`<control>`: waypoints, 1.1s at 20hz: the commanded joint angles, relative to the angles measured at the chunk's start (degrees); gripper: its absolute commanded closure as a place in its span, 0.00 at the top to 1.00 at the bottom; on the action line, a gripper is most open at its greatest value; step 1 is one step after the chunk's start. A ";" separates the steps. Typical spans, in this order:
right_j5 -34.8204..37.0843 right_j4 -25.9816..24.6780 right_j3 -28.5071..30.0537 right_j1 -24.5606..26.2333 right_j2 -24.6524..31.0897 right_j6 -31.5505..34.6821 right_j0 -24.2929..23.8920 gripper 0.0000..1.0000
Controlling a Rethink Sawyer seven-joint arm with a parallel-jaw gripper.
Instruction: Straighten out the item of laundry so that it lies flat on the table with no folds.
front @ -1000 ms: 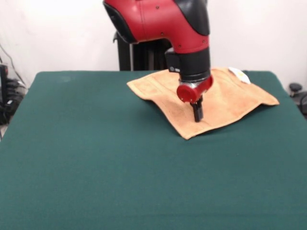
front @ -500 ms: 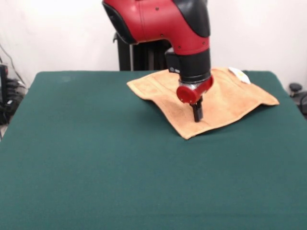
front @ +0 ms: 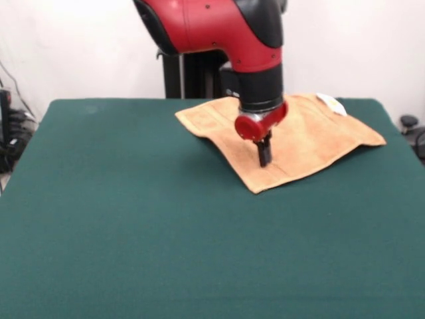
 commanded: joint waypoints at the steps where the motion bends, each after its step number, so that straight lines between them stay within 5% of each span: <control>1: 8.68 4.36 2.97 -8.45 3.73 13.47 -2.58 0.00; 8: 12.24 5.92 6.02 -13.95 5.31 13.33 -3.33 0.00; 11: 8.95 5.72 2.57 -8.41 2.96 14.50 -0.76 0.00; 22: 10.40 10.74 0.36 -2.04 0.66 16.36 2.97 0.00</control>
